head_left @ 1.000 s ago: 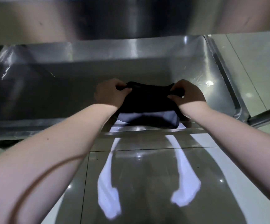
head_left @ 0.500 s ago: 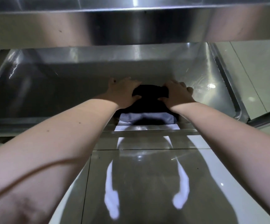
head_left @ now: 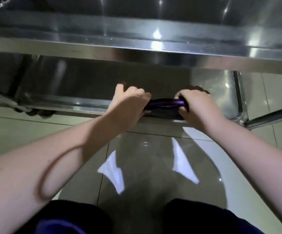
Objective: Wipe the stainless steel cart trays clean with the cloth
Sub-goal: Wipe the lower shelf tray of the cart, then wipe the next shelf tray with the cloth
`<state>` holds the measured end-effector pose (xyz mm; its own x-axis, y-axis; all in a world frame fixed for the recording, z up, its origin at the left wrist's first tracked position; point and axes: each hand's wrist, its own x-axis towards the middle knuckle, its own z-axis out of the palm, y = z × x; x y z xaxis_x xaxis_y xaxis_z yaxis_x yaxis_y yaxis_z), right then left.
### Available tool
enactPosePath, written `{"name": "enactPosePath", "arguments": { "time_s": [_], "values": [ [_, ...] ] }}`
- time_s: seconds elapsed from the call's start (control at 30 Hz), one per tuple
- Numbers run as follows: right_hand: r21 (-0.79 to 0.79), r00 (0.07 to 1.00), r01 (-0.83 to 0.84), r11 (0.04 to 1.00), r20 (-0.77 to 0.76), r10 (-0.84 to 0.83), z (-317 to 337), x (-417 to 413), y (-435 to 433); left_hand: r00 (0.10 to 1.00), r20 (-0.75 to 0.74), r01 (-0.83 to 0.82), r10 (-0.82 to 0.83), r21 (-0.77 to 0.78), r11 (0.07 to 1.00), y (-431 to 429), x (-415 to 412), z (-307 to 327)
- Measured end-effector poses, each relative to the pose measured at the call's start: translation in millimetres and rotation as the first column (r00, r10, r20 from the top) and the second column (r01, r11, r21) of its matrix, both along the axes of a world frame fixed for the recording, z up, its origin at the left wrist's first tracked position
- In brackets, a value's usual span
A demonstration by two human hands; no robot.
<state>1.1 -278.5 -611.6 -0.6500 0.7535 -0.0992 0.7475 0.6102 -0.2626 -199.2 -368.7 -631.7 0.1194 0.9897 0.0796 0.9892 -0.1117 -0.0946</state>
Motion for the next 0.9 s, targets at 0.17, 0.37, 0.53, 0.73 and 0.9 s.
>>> {"name": "enactPosePath", "arguments": {
  "time_s": [0.17, 0.37, 0.53, 0.73, 0.9],
  "values": [
    [0.028, 0.956, -0.292, 0.956, 0.046, 0.291, 32.4, -25.8, -20.3, 0.989, -0.143, 0.054, -0.049, 0.031, 0.998, -41.6, -30.7, 30.5],
    [-0.075, 0.961, -0.276, 0.958, -0.042, 0.274, 83.0, -62.4, -43.2, 0.991, -0.007, -0.131, 0.131, -0.093, 0.987, -74.3, -60.3, 89.1],
    [-0.126, 0.982, -0.149, 0.981, -0.134, 0.132, 166.8, -89.3, -84.5, 0.955, 0.058, -0.282, 0.291, -0.123, 0.951, -111.3, -76.8, 179.1],
    [-0.160, 0.993, -0.019, 0.987, -0.115, 0.000, 283.5, -92.8, -134.8, 0.961, 0.093, -0.256, 0.261, -0.054, 0.965, -148.5, -81.2, 305.3],
    [-0.107, 0.983, -0.045, 0.993, -0.181, 0.025, 406.1, -88.4, -153.1, 0.973, 0.152, -0.190, 0.177, 0.083, 0.978, -160.5, -89.1, 429.0]
  ]
}}
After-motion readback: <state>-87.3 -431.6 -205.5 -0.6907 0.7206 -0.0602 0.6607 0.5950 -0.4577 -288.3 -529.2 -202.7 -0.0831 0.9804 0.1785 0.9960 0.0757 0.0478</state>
